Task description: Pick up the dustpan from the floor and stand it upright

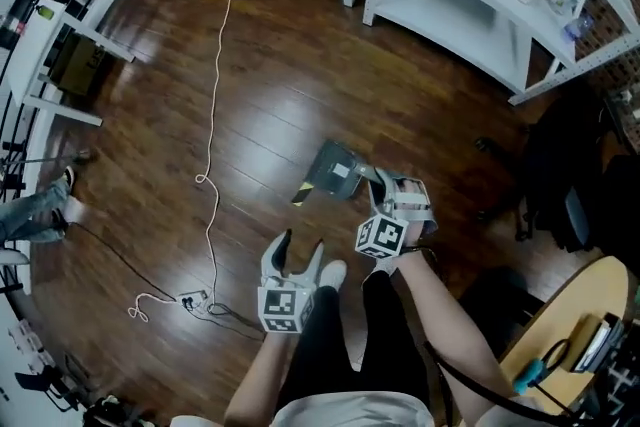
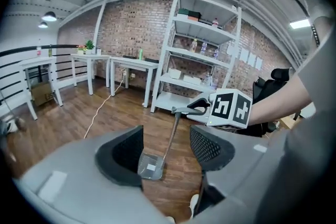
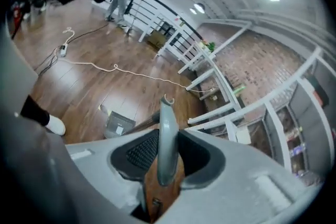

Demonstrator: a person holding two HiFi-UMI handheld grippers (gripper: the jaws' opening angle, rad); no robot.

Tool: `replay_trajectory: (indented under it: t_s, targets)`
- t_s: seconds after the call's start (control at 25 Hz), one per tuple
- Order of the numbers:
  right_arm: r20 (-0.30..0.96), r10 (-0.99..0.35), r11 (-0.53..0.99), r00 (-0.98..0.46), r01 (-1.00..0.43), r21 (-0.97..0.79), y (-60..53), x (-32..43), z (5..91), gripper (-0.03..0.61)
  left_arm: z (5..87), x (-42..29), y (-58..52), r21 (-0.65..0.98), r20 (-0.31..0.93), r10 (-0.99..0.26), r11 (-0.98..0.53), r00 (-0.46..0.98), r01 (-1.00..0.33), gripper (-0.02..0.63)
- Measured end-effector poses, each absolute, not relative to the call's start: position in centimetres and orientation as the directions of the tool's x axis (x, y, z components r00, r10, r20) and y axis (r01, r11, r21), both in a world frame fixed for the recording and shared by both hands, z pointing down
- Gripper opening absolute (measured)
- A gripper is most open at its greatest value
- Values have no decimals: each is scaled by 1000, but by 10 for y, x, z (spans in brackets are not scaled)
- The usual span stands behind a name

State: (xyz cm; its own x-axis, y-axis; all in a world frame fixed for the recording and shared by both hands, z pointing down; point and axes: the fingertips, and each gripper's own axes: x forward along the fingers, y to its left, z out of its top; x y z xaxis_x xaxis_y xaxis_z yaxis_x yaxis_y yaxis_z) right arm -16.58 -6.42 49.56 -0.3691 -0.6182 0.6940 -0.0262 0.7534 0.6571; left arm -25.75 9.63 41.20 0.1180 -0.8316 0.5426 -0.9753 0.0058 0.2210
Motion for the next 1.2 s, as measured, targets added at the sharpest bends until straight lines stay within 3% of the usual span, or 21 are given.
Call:
replay_trajectory:
  t_s: [0.12,0.24,0.28,0.4,0.6,0.84,1.08,1.2]
  targets:
    - [720,-607,764,-336,3,645,-66,-184,495,156,407,-292,116,233,537,-841,71,68,-970,296]
    - [757,-566,805,-327,-18,593,-59,-181,497,332,400,-311,122,228,524,-850,66,65,-971,301]
    - [758,-560,811,-334,-32,584,-52,-179,491,344,396,-315,123,228,518,-852,53,75,-972,302]
    - [736,-566,816,-371,-128,563,-16,-170,450,351,372,-316,127,248,492,-862,1,124,-969,307]
    - [651,-618,780,-441,-452,434,60,-133,351,353,312,-289,136,275,404,-891,-95,205,-957,307]
    - [444,-731,644,-518,-739,199,149,-82,237,352,251,-240,179,256,307,-915,-185,261,-949,307]
    - [181,-837,537,-516,-838,99,258,-5,143,351,164,-165,277,102,158,-946,-268,281,-958,307]
    - [160,-826,544,-541,-839,-28,332,13,129,350,110,-137,351,7,97,-952,-291,290,-957,307]
